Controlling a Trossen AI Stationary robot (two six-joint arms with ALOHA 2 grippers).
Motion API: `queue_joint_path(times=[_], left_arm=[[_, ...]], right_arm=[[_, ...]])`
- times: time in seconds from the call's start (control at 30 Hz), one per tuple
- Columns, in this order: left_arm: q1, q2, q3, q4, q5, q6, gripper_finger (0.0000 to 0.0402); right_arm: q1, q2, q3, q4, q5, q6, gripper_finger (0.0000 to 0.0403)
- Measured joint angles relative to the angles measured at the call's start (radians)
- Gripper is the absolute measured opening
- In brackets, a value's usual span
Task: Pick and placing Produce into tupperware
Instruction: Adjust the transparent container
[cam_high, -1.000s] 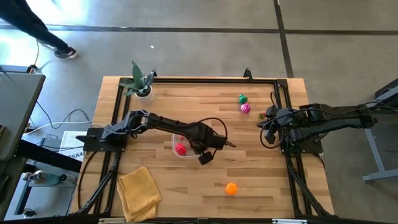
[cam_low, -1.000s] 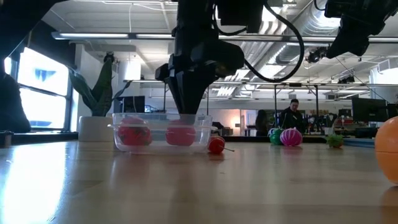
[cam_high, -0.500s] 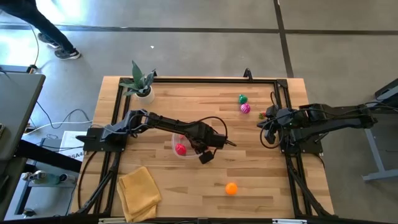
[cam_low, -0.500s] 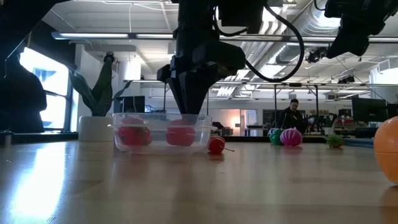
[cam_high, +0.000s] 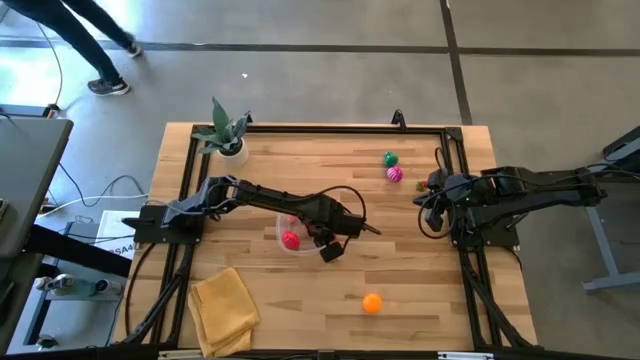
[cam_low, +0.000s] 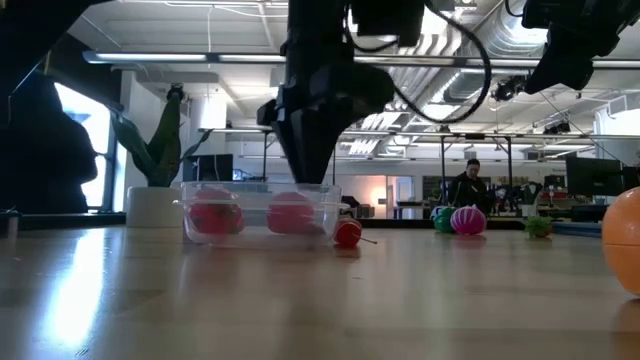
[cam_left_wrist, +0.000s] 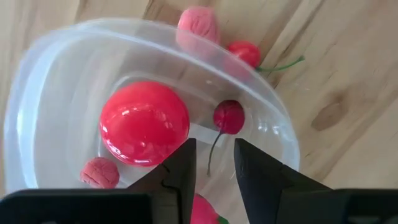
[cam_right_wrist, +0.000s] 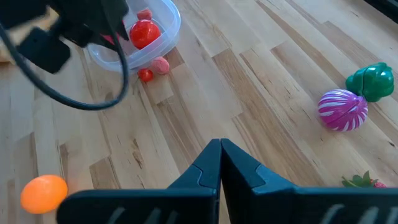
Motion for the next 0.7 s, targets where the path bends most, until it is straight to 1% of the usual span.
queue_joint_path(times=[0.1,0.2,0.3,0.37,0.47,0.53,0.7], left_arm=[[0.015,-0.009,0.068,-0.001,-0.025,0.053,0.0099],[0.032,-0.009,0.169,-0.021,-0.087,0.107,0.0099],[0.047,-0.012,0.237,0.012,-0.130,0.152,0.0099],[0.058,-0.012,0.242,0.048,-0.123,0.182,0.0099],[0.076,0.005,0.227,0.082,-0.073,0.220,0.0099],[0.084,0.026,0.215,0.074,-0.037,0.229,0.0099],[0.090,0.083,0.208,0.093,-0.012,0.265,0.0099]], right_arm=[[0.000,0.000,0.000,0.000,0.000,0.000,0.0000],[0.000,0.000,0.000,0.000,0.000,0.000,0.0000],[0.000,0.000,0.000,0.000,0.000,0.000,0.0000],[0.000,0.000,0.000,0.000,0.000,0.000,0.0000],[0.000,0.000,0.000,0.000,0.000,0.000,0.0000],[0.000,0.000,0.000,0.000,0.000,0.000,0.0000],[0.000,0.000,0.000,0.000,0.000,0.000,0.0000]])
